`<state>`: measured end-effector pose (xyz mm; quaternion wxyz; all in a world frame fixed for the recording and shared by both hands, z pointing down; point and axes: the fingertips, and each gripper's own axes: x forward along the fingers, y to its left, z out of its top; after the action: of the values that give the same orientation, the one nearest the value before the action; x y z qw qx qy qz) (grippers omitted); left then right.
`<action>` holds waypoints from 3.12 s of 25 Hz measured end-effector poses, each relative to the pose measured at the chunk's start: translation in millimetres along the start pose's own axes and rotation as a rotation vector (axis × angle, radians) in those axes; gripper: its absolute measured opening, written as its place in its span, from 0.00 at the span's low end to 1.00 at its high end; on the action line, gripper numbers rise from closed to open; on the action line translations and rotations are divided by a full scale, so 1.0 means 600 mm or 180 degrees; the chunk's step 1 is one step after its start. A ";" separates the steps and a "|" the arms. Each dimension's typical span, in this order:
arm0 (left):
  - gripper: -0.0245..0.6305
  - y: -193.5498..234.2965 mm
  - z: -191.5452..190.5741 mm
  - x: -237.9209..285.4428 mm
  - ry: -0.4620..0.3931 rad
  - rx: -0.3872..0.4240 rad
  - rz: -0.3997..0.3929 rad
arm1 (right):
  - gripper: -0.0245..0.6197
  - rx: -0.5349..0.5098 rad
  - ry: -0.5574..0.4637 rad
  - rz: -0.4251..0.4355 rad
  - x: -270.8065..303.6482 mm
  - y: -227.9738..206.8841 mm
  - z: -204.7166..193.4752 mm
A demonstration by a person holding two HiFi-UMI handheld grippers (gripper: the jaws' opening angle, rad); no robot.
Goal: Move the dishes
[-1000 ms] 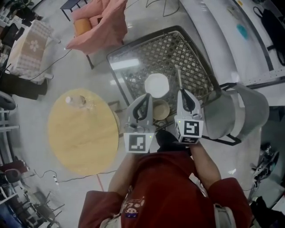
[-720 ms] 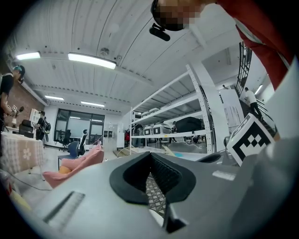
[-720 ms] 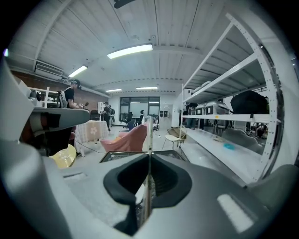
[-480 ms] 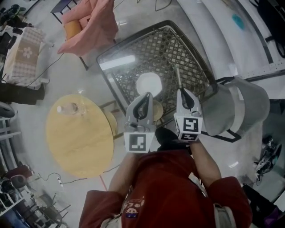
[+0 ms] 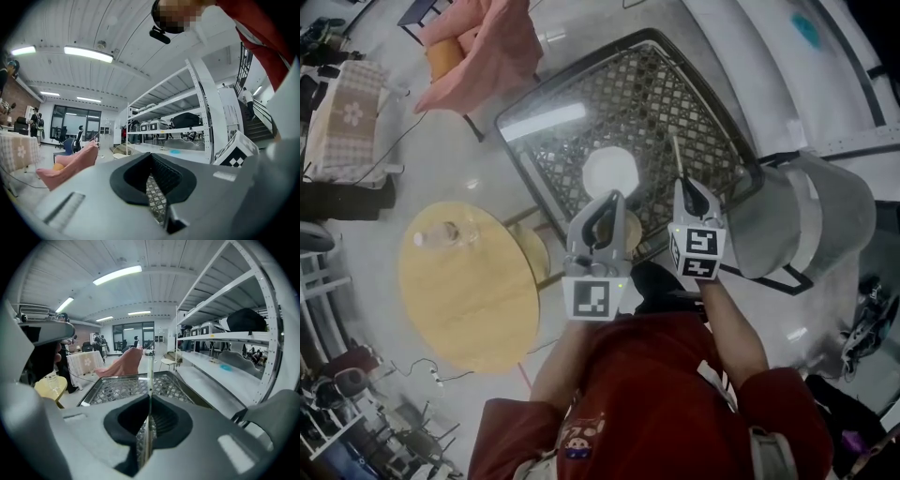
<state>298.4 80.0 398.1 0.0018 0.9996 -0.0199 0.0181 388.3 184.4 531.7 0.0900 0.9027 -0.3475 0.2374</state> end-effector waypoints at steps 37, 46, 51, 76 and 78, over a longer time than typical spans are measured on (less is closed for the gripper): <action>0.05 0.000 -0.041 0.047 0.0257 0.0016 -0.0119 | 0.07 0.0097 0.1835 0.0209 0.142 -0.008 -0.261; 0.05 0.001 -0.037 0.040 0.0198 0.0027 -0.0100 | 0.11 0.0149 0.1932 0.0175 0.141 -0.011 -0.263; 0.05 0.014 -0.028 0.025 0.0161 0.0008 -0.0027 | 0.19 0.0204 0.1766 0.0139 0.137 -0.020 -0.243; 0.05 0.135 0.055 -0.133 -0.0266 0.0160 0.0723 | 0.20 -0.0096 -0.0079 0.1053 0.023 0.210 0.083; 0.05 0.158 0.060 -0.157 -0.0213 0.0384 0.0799 | 0.20 -0.0179 -0.0219 0.1230 0.013 0.259 0.112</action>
<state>202.2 -11.3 359.2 -0.0612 0.9876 -0.1438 -0.0140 314.1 42.4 476.5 0.0561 0.8238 -0.5237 0.2095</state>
